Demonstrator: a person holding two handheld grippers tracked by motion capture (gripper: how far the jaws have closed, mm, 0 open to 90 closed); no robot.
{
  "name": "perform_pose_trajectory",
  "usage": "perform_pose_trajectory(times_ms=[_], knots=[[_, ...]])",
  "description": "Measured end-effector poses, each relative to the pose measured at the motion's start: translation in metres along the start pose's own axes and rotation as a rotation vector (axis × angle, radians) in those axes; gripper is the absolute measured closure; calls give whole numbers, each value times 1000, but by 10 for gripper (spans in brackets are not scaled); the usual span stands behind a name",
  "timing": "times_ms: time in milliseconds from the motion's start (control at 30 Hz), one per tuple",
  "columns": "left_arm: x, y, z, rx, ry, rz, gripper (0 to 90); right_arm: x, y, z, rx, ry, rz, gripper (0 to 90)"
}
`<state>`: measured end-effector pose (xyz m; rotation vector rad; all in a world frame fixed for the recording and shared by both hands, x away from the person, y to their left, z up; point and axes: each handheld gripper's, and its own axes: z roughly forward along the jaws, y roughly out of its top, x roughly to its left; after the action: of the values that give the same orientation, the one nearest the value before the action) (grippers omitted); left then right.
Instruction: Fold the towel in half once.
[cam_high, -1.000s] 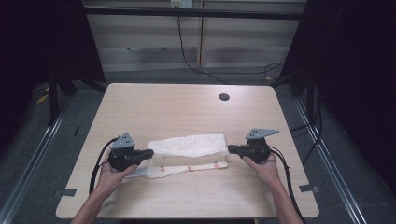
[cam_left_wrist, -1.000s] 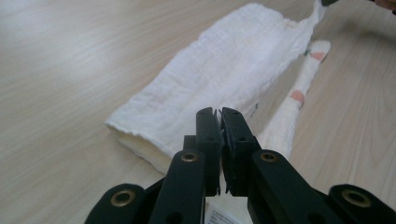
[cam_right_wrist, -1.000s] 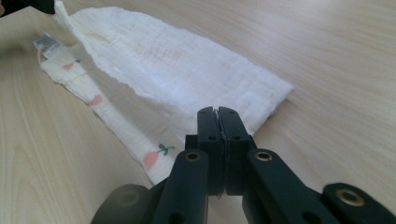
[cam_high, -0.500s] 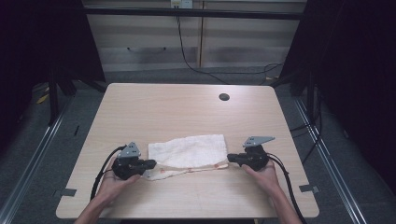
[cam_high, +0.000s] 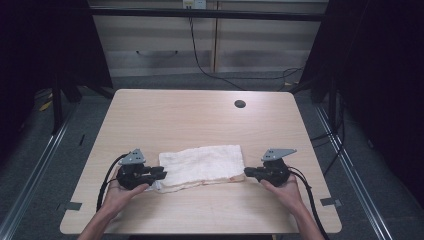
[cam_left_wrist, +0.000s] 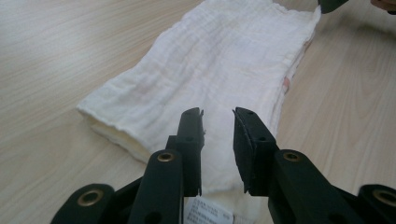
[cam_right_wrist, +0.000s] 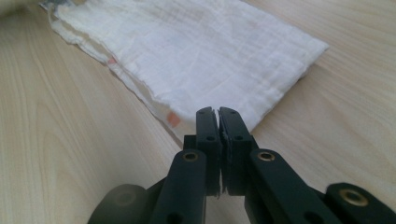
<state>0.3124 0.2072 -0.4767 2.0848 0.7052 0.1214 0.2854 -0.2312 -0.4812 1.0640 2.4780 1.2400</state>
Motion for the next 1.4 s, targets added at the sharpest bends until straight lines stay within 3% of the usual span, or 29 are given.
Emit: perform_pose_trajectory(times_ms=[67, 167, 267, 367, 433, 500, 600, 700, 767, 933, 1167, 1267, 1400], knots=[[0, 3, 7, 17, -5, 15, 723, -1, -3, -1, 7, -15, -3, 879], [1, -1, 18, 49, 3, 4, 718, -2, -9, -5, 15, -13, 15, 854], [-2, -7, 24, 84, 1, 17, 699, 1, -5, -11, -35, -11, 24, 764], [-5, -11, 28, 110, 10, 29, 667, 2, 3, -11, -62, -4, 23, 762], [-7, -13, 28, 106, 11, 37, 641, 3, 12, -5, -64, -3, 21, 771], [-8, -13, 28, 113, 17, 68, 607, 4, 20, 17, -34, 10, 2, 767], [-7, -16, 27, 89, -2, 53, 566, 3, 21, 32, -1, 9, 1, 732], [-9, -18, 27, 82, 7, 74, 549, 2, 20, 46, 36, -21, -6, 666], [-11, -18, 27, 84, 20, 80, 549, 2, 14, 51, 69, -13, -7, 659], [-13, -18, 27, 87, 17, 85, 568, 11, 7, 40, 101, -33, -28, 685], [-31, -20, 24, 126, 1, 146, 582, 25, -7, 24, 112, -63, -39, 687], [-37, -22, 23, 123, -1, 154, 584, 30, -15, 16, 110, -77, -46, 693], [-43, -28, 19, 117, -53, 154, 581, 39, -25, 5, 110, -62, -40, 691]])
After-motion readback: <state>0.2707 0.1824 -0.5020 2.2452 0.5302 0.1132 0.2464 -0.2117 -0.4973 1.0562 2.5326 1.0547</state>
